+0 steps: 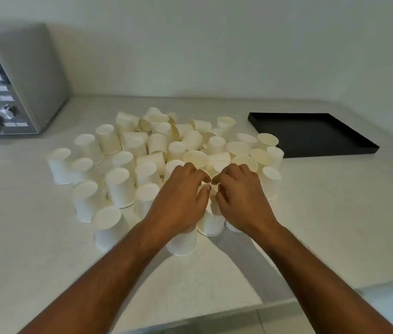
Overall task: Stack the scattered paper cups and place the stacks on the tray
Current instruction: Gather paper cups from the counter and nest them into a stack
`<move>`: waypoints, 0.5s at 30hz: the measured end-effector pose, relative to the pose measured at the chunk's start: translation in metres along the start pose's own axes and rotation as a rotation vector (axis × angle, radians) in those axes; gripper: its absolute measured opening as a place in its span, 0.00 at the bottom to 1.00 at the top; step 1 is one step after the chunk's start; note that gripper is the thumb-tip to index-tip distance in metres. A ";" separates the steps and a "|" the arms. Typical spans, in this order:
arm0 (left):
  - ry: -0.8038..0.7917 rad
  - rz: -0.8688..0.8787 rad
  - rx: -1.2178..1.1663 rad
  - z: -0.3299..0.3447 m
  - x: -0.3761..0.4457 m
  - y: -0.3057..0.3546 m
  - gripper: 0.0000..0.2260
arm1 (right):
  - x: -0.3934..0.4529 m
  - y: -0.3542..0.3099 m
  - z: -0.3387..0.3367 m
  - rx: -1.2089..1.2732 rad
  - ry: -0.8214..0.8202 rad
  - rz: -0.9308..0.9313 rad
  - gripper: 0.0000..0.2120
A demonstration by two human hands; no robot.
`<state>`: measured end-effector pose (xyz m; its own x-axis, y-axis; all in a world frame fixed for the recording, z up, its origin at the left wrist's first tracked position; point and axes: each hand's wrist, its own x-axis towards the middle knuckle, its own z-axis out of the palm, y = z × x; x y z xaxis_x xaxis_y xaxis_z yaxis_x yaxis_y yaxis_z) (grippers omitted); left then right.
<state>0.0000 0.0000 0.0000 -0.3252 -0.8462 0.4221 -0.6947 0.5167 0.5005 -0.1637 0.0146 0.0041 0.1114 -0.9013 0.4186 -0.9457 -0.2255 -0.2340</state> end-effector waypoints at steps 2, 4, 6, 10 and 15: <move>0.054 0.000 0.007 -0.001 -0.009 0.002 0.09 | -0.002 -0.001 -0.001 0.000 -0.040 -0.057 0.15; 0.073 -0.010 0.026 0.003 -0.022 0.004 0.09 | -0.006 0.000 0.000 -0.010 -0.073 -0.127 0.16; 0.087 -0.025 0.031 0.006 -0.032 0.005 0.10 | -0.011 0.003 0.002 -0.028 -0.082 -0.217 0.16; 0.134 -0.012 0.092 0.011 -0.050 0.007 0.11 | -0.021 0.010 0.000 -0.084 -0.133 -0.330 0.20; 0.156 -0.039 0.206 0.024 -0.074 0.001 0.08 | -0.026 0.020 0.000 -0.159 -0.235 -0.412 0.29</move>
<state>0.0085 0.0602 -0.0489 -0.2036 -0.8263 0.5252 -0.8258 0.4331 0.3613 -0.1856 0.0340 -0.0113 0.5344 -0.8120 0.2347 -0.8411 -0.5382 0.0532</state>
